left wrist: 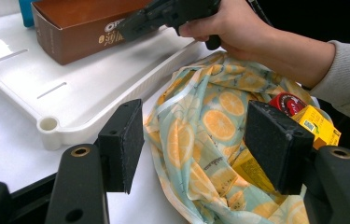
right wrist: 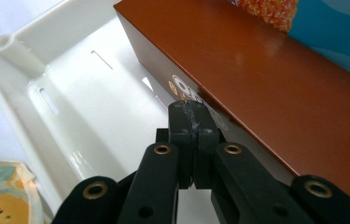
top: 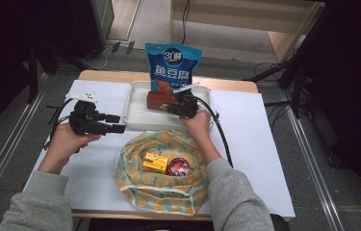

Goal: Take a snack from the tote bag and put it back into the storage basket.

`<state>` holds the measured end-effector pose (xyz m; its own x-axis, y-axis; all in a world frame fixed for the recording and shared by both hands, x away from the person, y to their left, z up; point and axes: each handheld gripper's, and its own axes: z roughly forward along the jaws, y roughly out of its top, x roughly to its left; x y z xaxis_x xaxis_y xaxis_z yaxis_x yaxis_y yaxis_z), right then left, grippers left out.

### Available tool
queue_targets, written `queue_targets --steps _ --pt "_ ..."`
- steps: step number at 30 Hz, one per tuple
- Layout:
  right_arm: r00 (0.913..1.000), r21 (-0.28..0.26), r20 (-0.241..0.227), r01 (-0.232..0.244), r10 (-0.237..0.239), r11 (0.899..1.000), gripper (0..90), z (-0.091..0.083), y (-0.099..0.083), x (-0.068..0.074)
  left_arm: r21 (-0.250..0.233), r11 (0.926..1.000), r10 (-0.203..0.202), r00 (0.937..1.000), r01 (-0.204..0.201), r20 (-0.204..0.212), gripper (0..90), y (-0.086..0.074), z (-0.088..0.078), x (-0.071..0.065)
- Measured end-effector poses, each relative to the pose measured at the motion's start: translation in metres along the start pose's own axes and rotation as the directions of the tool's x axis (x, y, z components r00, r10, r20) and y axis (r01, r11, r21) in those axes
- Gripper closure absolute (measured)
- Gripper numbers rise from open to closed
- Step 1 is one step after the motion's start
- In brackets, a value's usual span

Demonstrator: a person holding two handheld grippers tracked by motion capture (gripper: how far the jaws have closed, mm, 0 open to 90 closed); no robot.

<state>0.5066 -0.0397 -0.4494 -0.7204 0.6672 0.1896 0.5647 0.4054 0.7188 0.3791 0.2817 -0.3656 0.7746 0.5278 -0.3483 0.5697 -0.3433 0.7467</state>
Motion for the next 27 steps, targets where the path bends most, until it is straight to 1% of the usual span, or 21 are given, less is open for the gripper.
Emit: queue_targets --steps 7,11,13,16,18,19,21,22,25,27 --pt "0.9999 -0.006 -0.015 0.004 -0.004 1.000 87.3 -0.011 0.001 0.002 -0.001 1.0000 0.003 1.0000 -0.003 -0.001 37.8 0.000 0.000 0.000" --pt "0.9992 -0.005 -0.039 0.005 -0.005 1.000 81.2 -0.020 0.001 0.004 -0.002 1.0000 0.002 1.0000 -0.002 -0.001 37.5 0.000 0.000 0.000" --pt "0.9986 -0.005 -0.052 -0.005 0.005 1.000 79.0 -0.024 0.001 0.005 -0.001 1.0000 0.002 1.0000 -0.002 -0.003 37.4 0.000 0.001 -0.001" --pt "0.9985 -0.018 -0.055 0.007 -0.008 1.000 75.5 -0.032 -0.001 0.006 -0.001 1.0000 0.000 1.0000 0.000 -0.003 37.1 0.000 0.001 -0.001" --pt "0.9980 -0.024 -0.064 0.002 -0.003 1.000 73.5 -0.037 -0.003 0.006 0.002 1.0000 0.000 1.0000 0.000 -0.003 37.0 0.000 0.002 -0.001" --pt "0.9981 -0.025 -0.060 0.009 -0.010 1.000 71.6 -0.040 -0.004 0.007 0.001 1.0000 0.000 1.0000 0.000 -0.001 36.9 -0.001 0.002 0.000" --pt "0.9973 -0.009 -0.072 0.013 -0.014 1.000 67.2 -0.046 -0.005 0.008 0.003 1.0000 0.000 1.0000 0.000 0.000 36.7 -0.001 0.002 0.000" --pt "0.9968 -0.002 -0.078 0.014 -0.014 1.000 66.9 -0.049 -0.006 0.009 0.001 1.0000 -0.002 1.0000 0.002 -0.002 36.7 -0.002 0.003 0.000" --pt "0.9952 -0.030 -0.093 0.025 -0.028 0.999 65.0 -0.057 -0.010 0.013 0.008 1.0000 0.001 1.0000 -0.001 -0.006 36.7 -0.003 0.003 0.000" --pt "0.9939 -0.025 -0.108 0.020 -0.023 0.999 62.2 -0.060 -0.012 0.014 0.007 1.0000 0.001 1.0000 -0.001 -0.008 36.7 -0.003 0.003 0.000"
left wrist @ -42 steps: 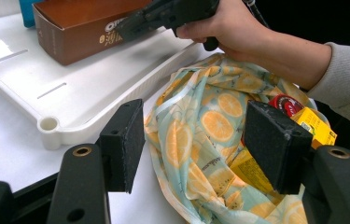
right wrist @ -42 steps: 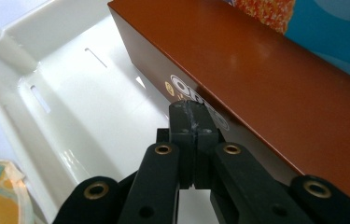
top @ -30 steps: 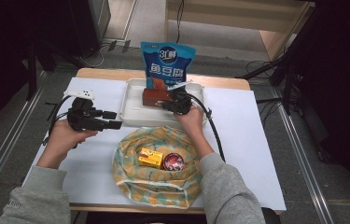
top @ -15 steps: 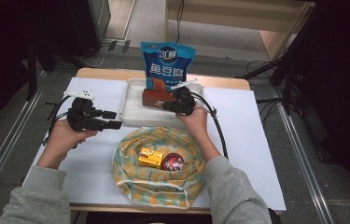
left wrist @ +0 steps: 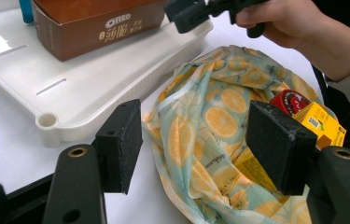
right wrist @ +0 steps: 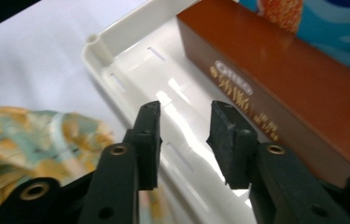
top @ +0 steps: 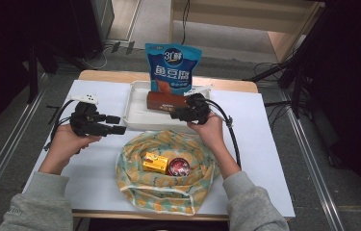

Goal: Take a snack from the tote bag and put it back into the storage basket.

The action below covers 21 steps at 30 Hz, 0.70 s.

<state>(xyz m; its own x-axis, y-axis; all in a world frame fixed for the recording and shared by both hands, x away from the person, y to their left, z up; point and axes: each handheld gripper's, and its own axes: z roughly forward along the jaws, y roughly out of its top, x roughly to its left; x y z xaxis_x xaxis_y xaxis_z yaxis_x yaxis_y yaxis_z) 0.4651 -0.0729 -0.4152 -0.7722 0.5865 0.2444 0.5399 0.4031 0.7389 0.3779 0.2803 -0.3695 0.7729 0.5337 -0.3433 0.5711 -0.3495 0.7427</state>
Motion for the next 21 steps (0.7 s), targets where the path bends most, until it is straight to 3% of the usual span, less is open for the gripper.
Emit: queue_targets --steps 13,21 --pt "0.9994 0.009 -0.033 -0.005 0.005 1.000 55.3 -0.006 -0.014 0.006 0.003 0.9999 0.013 0.9999 -0.013 0.004 36.4 0.000 0.005 -0.003" --pt "0.9993 -0.009 -0.033 0.019 -0.019 1.000 50.4 -0.013 -0.016 0.014 0.007 0.9997 0.021 0.9997 -0.021 0.011 36.4 -0.002 0.009 -0.008"
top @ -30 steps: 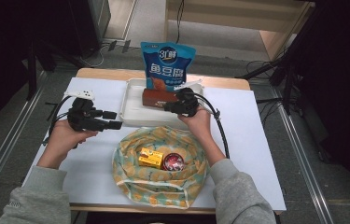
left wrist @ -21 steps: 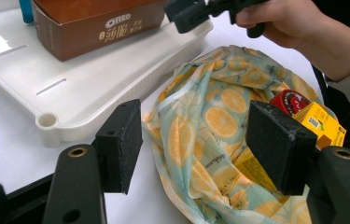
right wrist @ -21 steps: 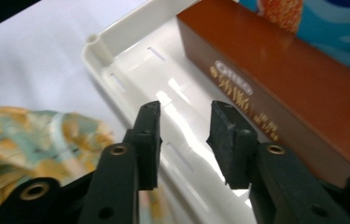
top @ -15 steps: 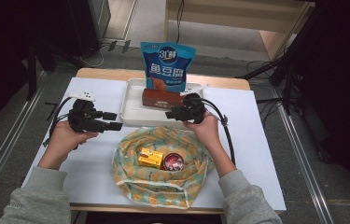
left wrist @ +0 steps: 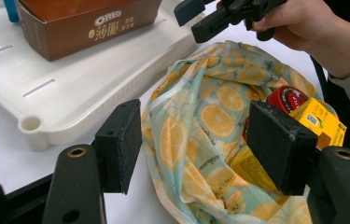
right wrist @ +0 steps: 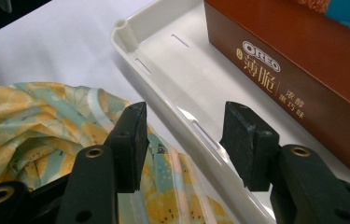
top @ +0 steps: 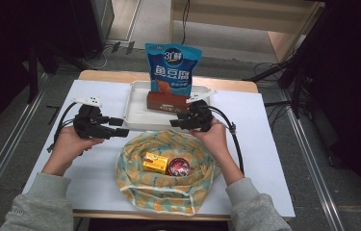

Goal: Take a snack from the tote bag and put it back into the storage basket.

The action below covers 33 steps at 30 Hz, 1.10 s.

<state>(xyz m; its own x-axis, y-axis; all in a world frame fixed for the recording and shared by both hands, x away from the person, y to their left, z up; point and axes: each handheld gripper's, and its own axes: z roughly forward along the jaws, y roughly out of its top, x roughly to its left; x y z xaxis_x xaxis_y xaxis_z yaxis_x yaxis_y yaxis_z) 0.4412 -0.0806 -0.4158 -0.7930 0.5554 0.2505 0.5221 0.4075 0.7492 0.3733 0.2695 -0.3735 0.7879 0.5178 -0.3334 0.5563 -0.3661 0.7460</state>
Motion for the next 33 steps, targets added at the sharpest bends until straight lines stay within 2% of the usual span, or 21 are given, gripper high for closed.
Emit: queue_targets --steps 16,23,33 --pt "1.0000 -0.010 -0.001 0.000 -0.001 1.000 46.3 -0.013 -0.005 0.008 0.021 0.9985 0.051 0.9986 -0.051 0.016 36.5 0.000 0.007 -0.017" --pt "0.9998 -0.005 -0.019 0.003 -0.003 1.000 44.0 -0.013 -0.010 0.011 0.034 0.9970 0.069 0.9973 -0.070 0.025 36.5 -0.002 0.010 -0.024" --pt "1.0000 0.005 -0.005 0.007 -0.007 1.000 43.3 -0.014 -0.013 0.013 0.040 0.9950 0.090 0.9953 -0.091 0.037 36.6 -0.008 0.016 -0.035"
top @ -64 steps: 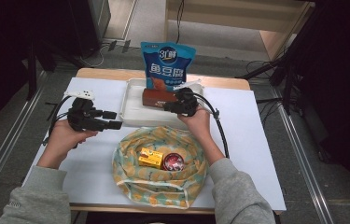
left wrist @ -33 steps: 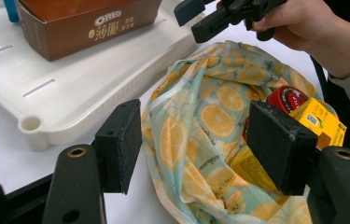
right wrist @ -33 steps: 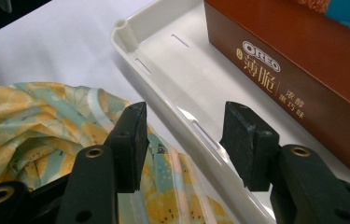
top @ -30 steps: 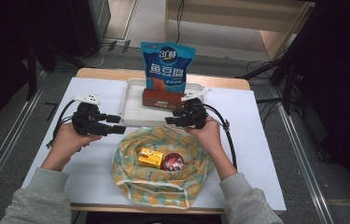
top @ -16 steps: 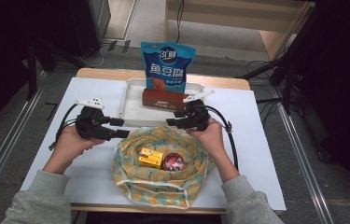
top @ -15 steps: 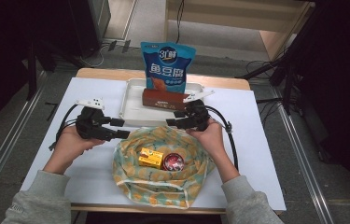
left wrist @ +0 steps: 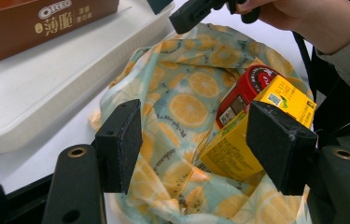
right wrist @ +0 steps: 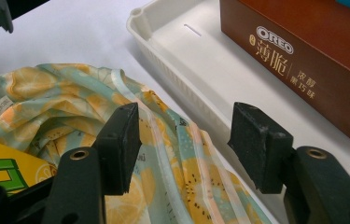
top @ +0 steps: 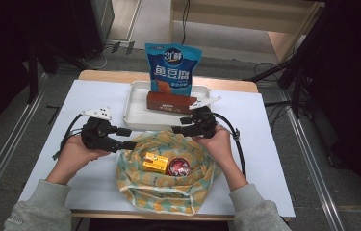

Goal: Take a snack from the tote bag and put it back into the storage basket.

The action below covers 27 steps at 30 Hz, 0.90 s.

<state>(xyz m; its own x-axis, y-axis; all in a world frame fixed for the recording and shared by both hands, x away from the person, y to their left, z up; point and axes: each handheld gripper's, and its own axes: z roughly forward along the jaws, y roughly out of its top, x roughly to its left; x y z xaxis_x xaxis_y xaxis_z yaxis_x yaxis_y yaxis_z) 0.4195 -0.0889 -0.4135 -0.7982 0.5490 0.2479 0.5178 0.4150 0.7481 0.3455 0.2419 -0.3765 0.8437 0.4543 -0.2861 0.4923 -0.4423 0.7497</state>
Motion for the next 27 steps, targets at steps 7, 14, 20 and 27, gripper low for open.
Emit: queue_targets --steps 7,14,20,27 --pt "0.9999 -0.004 -0.010 -0.005 0.005 1.000 42.6 0.003 -0.001 -0.004 0.012 0.9995 0.028 0.9995 -0.029 0.015 36.6 0.002 0.008 -0.009" --pt "1.0000 0.010 0.000 -0.005 0.005 1.000 42.5 0.006 -0.003 -0.005 0.014 0.9986 0.050 0.9983 -0.051 0.029 36.6 0.002 0.015 -0.016" --pt "0.9999 0.008 0.000 -0.015 0.015 1.000 42.5 0.005 -0.003 -0.006 0.019 0.9968 0.077 0.9955 -0.078 0.056 36.4 0.001 0.023 -0.025" --pt "0.9999 0.009 0.004 -0.011 0.011 1.000 42.5 0.005 -0.003 -0.007 0.032 0.9949 0.092 0.9925 -0.095 0.080 36.2 0.000 0.028 -0.033"
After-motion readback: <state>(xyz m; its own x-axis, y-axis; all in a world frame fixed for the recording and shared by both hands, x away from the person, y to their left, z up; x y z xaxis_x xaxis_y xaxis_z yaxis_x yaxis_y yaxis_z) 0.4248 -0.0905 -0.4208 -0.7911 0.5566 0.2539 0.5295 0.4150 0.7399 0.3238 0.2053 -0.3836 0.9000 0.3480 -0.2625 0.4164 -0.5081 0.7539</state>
